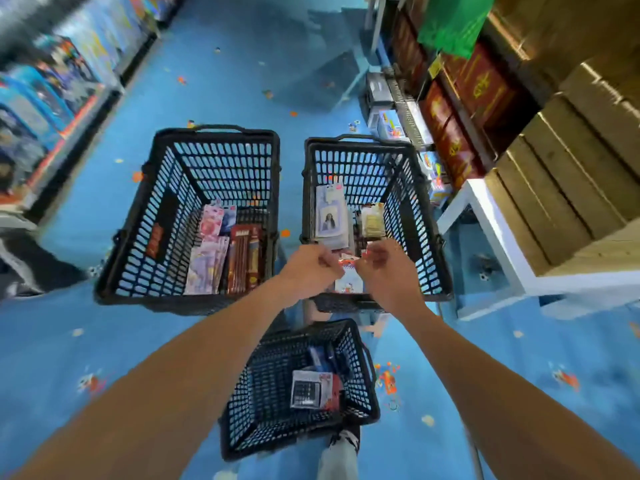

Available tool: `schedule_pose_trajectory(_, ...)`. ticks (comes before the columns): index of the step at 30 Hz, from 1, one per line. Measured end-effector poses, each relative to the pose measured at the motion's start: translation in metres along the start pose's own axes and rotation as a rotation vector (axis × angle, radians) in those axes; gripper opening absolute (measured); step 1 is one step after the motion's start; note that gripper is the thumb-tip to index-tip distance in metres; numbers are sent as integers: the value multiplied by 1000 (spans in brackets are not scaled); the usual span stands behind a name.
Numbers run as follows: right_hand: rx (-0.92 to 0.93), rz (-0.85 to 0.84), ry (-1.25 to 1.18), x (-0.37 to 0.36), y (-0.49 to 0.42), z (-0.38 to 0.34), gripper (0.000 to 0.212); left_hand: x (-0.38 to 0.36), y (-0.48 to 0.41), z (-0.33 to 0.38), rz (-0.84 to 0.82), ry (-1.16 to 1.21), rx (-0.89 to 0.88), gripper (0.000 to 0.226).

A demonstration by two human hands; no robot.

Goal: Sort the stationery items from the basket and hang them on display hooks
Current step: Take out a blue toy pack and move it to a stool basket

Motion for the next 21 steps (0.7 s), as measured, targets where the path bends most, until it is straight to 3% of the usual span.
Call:
schedule_pose_trajectory(4,129,-14,96,-29,63,-23,20,-45,62,-64,-607,-128,292,27)
schedule_pose_trajectory(6,95,-85,122,-60,82,-6,18,-58,82,-110,-700,-198,404,28)
schedule_pose_trajectory(9,-26,-260,133,-122,103,50,12,-72,88,-181,-622,-334,439,27)
schedule_pose_trajectory(12,-211,-437,156,-192,122,128,11,-88,79,-255,-475,-459,419,41)
schedule_pose_trajectory(16,-301,-590,257,-279,137,225,14,-128,61,-364,-391,-396,485,38)
schedule_pose_trajectory(18,-304,-612,336,-314,137,270,28,-150,43,-415,-349,-335,506,26)
schedule_pose_trajectory(21,-346,-572,321,-355,127,331,35,-180,8,-485,-320,-347,523,33)
Point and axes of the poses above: each hand's wrist, its own y-axis away from the middle knuckle, its own x-axis out of the back of the hand, z = x × y, the point moved 10 cm from there along -y, towards the middle knuckle, and after that the axes turned 7 degrees about -z, right-handed, at the moved point
